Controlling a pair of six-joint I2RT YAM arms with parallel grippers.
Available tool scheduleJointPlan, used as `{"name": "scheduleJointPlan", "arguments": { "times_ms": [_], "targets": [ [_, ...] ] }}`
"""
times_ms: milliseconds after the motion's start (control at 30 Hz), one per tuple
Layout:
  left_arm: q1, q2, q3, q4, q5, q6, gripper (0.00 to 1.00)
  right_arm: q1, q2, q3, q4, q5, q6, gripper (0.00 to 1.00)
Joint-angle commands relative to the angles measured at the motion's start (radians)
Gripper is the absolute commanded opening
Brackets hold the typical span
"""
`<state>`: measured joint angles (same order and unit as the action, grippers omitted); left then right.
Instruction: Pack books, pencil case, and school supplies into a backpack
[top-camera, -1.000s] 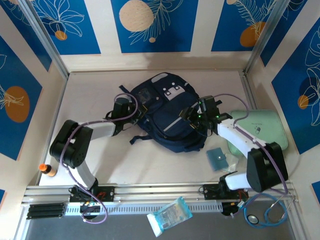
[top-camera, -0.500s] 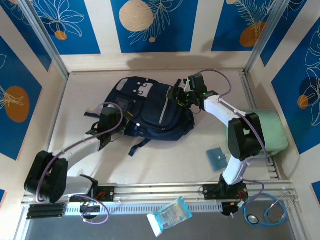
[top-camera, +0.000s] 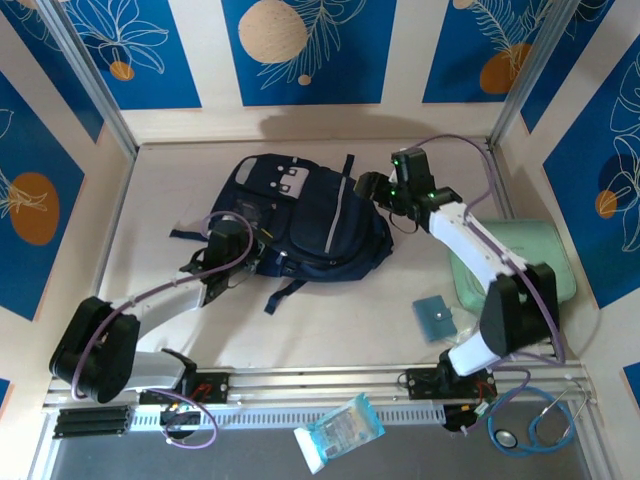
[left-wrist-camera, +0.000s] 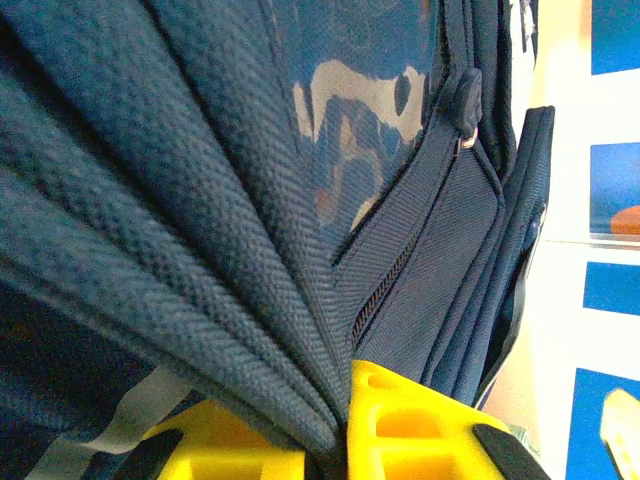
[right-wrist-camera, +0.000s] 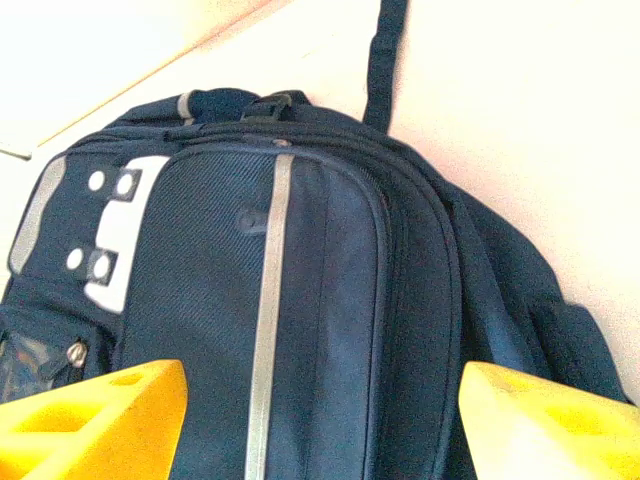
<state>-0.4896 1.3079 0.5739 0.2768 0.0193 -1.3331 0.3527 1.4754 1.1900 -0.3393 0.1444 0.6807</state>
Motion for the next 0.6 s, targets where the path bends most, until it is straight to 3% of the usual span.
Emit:
{"name": "scheduleJointPlan", "arguments": {
  "times_ms": [0, 300, 567],
  "targets": [
    [-0.036, 0.009, 0.025, 0.062, 0.02, 0.008, 0.12, 0.097, -0.074, -0.083, -0.052, 0.059, 0.035, 0.72],
    [-0.052, 0.021, 0.046, 0.081, 0.021, 0.008, 0.12, 0.447, -0.004, -0.114, 0.033, 0.112, 0.207, 0.54],
    [-0.051, -0.001, 0.038, 0.082, 0.03, 0.0, 0.13, 0.555, 0.154, -0.035, 0.083, 0.151, 0.338, 0.47]
  ]
}}
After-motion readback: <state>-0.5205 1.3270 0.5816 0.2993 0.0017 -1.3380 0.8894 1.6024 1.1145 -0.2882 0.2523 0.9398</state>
